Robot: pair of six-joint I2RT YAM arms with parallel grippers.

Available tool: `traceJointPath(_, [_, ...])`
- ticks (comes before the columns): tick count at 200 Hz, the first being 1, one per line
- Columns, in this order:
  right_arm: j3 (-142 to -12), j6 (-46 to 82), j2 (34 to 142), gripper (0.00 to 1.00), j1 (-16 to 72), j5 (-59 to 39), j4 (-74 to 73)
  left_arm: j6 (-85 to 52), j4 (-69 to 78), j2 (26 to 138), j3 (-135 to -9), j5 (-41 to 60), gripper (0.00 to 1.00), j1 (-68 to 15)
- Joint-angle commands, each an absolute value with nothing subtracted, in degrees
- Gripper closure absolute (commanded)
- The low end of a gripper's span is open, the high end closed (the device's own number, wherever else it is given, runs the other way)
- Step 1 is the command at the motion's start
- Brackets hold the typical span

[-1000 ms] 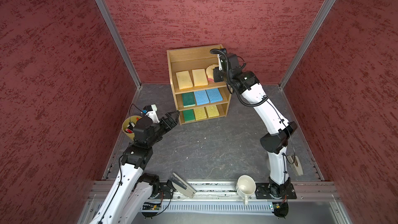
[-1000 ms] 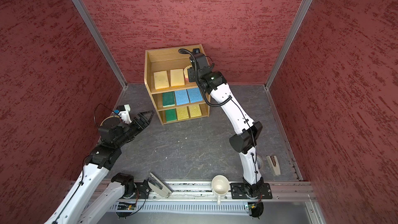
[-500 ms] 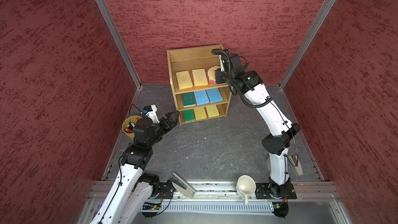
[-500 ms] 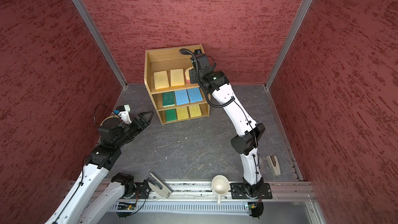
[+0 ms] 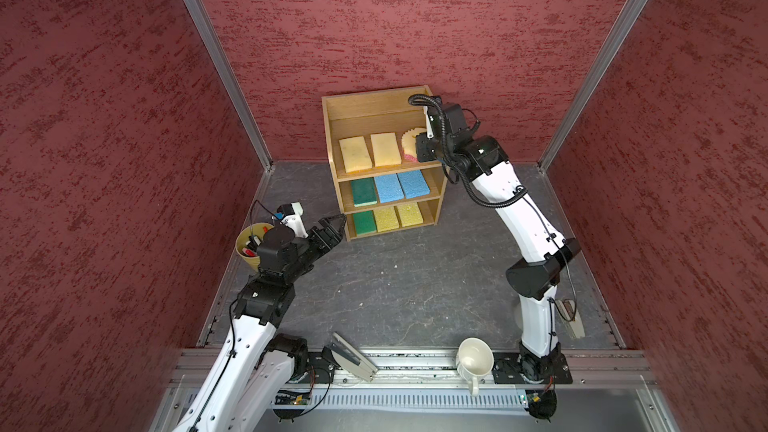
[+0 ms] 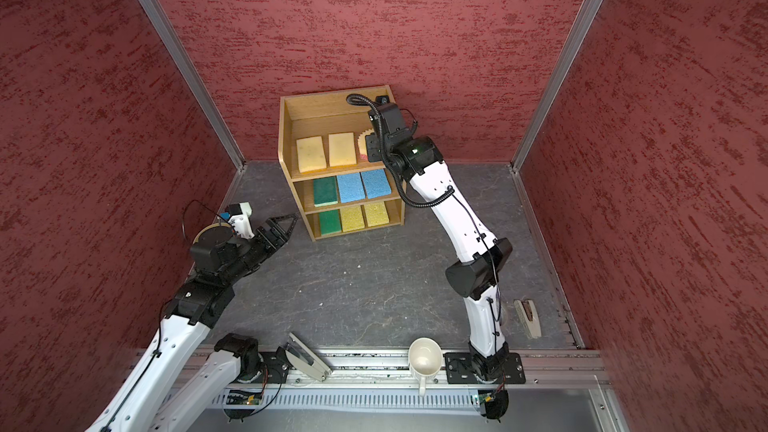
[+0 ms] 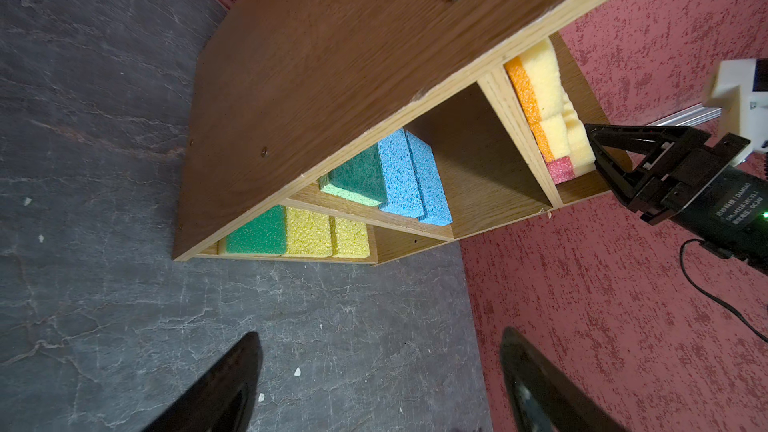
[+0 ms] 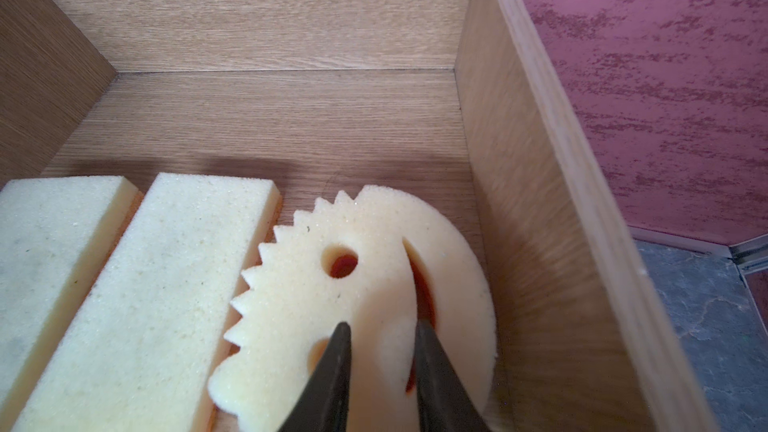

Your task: Place and organize the cleaning sponges onto the shelf

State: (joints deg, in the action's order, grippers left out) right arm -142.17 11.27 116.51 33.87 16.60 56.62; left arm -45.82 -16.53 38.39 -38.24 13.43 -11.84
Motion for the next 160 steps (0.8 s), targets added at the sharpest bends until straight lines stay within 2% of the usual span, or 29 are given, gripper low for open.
traceJointPath(1, [-143.1,12.0,113.5,0.73,33.8,17.1,58.6,-45.6,-16.5,38.0,-39.5,13.2,0.11,-11.4])
traceJointPath(38, [-142.6,12.1,113.5,0.73,33.8,16.8,58.0,-45.7,-15.8,38.6,-39.7,13.7,0.11,-11.5])
traceJointPath(84, [-142.6,13.0,112.7,0.72,33.8,14.3,56.4,-42.2,-16.5,41.5,-44.3,13.6,0.17,-13.4])
traceJointPath(129, [-138.2,9.9,109.4,0.71,36.5,6.2,49.7,-35.2,-17.2,49.7,-54.0,5.4,0.22,-23.3])
traceJointPath(160, [-136.2,9.5,108.9,0.72,38.7,5.2,48.5,-32.2,-15.8,54.8,-59.0,2.8,0.27,-28.8])
